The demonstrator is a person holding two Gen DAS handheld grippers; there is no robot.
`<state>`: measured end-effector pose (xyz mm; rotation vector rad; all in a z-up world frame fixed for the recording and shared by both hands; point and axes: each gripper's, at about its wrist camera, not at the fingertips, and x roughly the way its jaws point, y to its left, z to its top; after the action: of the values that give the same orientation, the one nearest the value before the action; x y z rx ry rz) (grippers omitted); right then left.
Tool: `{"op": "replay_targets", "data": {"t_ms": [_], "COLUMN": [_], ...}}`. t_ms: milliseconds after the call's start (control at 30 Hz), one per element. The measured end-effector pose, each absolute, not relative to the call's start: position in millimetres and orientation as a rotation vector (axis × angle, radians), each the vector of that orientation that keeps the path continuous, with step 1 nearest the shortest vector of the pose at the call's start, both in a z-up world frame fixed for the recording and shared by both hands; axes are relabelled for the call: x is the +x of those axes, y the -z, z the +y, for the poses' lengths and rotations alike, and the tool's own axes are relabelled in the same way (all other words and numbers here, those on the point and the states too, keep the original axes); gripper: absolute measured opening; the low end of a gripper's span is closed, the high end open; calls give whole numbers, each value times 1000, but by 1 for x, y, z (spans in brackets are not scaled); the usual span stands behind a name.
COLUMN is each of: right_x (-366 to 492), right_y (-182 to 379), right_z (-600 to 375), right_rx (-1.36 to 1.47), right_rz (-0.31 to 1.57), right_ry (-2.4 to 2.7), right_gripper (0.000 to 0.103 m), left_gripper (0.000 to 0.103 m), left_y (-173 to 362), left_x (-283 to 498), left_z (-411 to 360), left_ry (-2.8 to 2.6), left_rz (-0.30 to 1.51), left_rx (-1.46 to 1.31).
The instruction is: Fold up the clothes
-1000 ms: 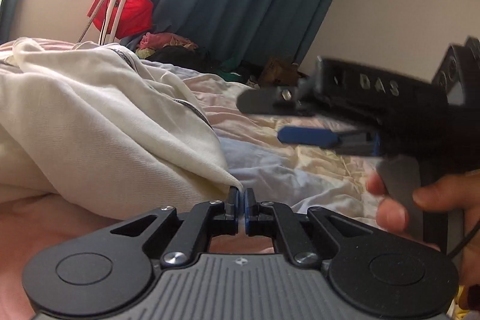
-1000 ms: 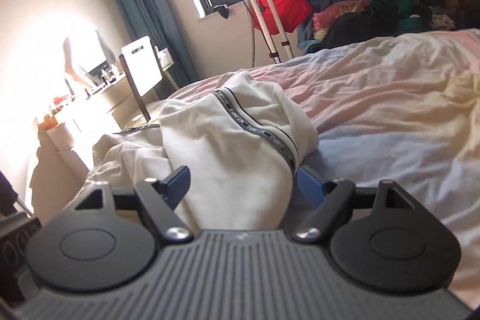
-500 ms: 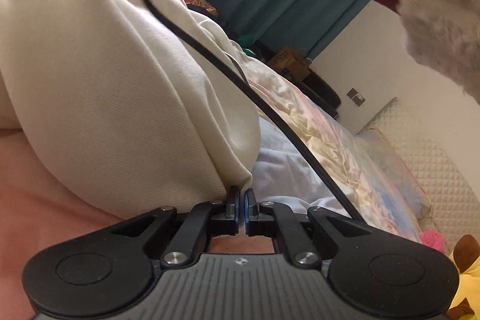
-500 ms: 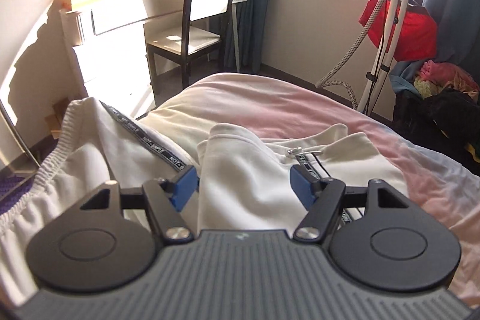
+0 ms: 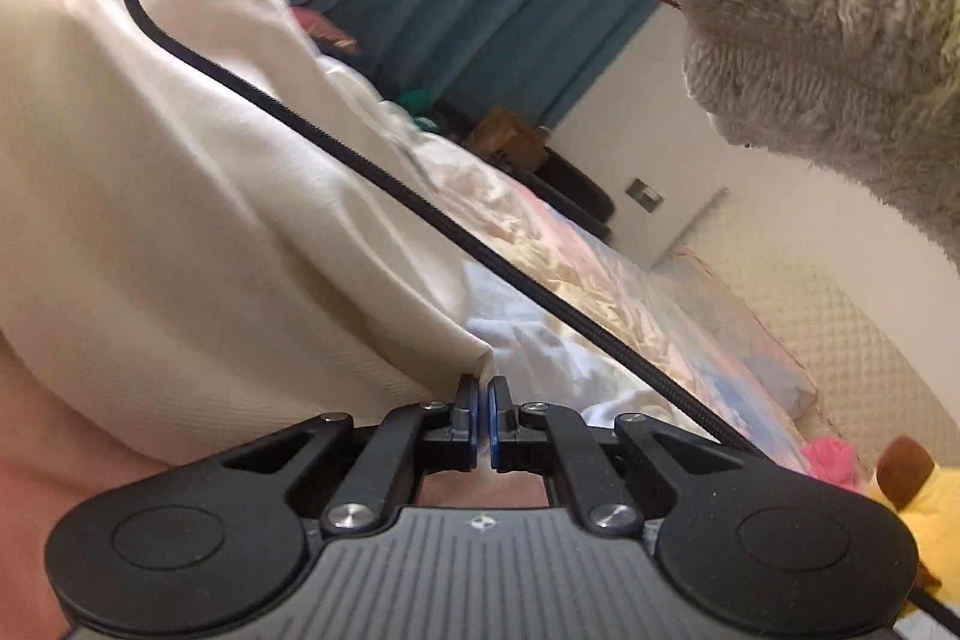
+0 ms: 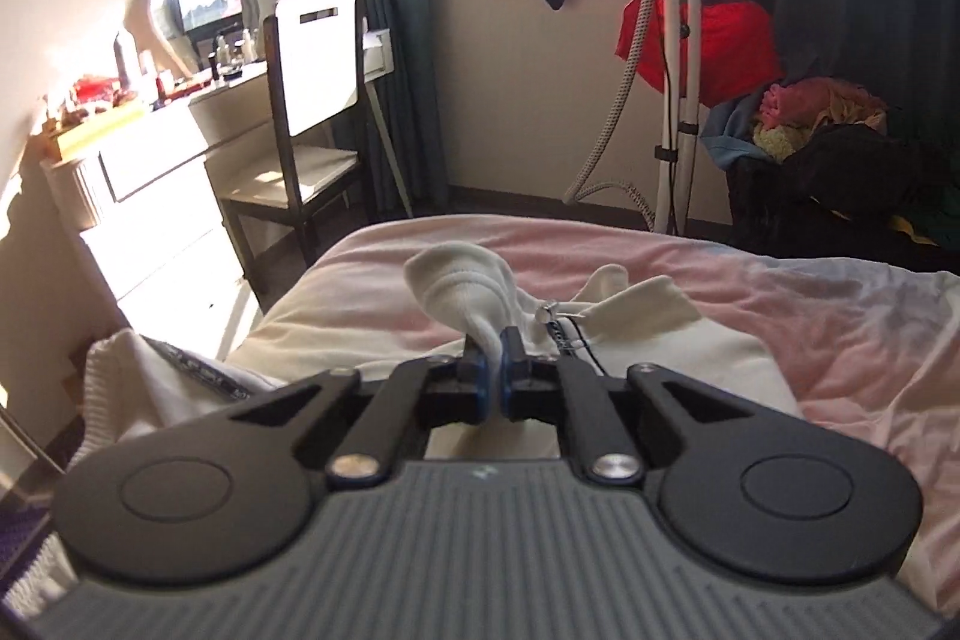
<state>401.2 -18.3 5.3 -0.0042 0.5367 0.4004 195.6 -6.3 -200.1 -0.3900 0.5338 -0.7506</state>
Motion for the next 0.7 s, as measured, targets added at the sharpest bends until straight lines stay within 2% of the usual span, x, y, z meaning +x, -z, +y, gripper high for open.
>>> {"op": "replay_targets", "data": {"t_ms": [167,300,533,700], "right_x": [367,313,220,151], "right_y": [-65,-45,-10,68], "right_z": [-114,-207,-368,-447], "right_rx": [149,289,531,845], "right_rz": [407,400,382,417], "right_ry": [-257,-98,184,317], "right_gripper": [7,7,8,8], "left_gripper": [3,3,3,3], "left_y": [191,171,167,146], "left_x": [176,134,120,101], "left_z": [0,-5,-40,-37], "left_ry": [757,713,631,601], "left_rz": [477,442,475,505], "left_rx": [-329,-266,-147,-119]}}
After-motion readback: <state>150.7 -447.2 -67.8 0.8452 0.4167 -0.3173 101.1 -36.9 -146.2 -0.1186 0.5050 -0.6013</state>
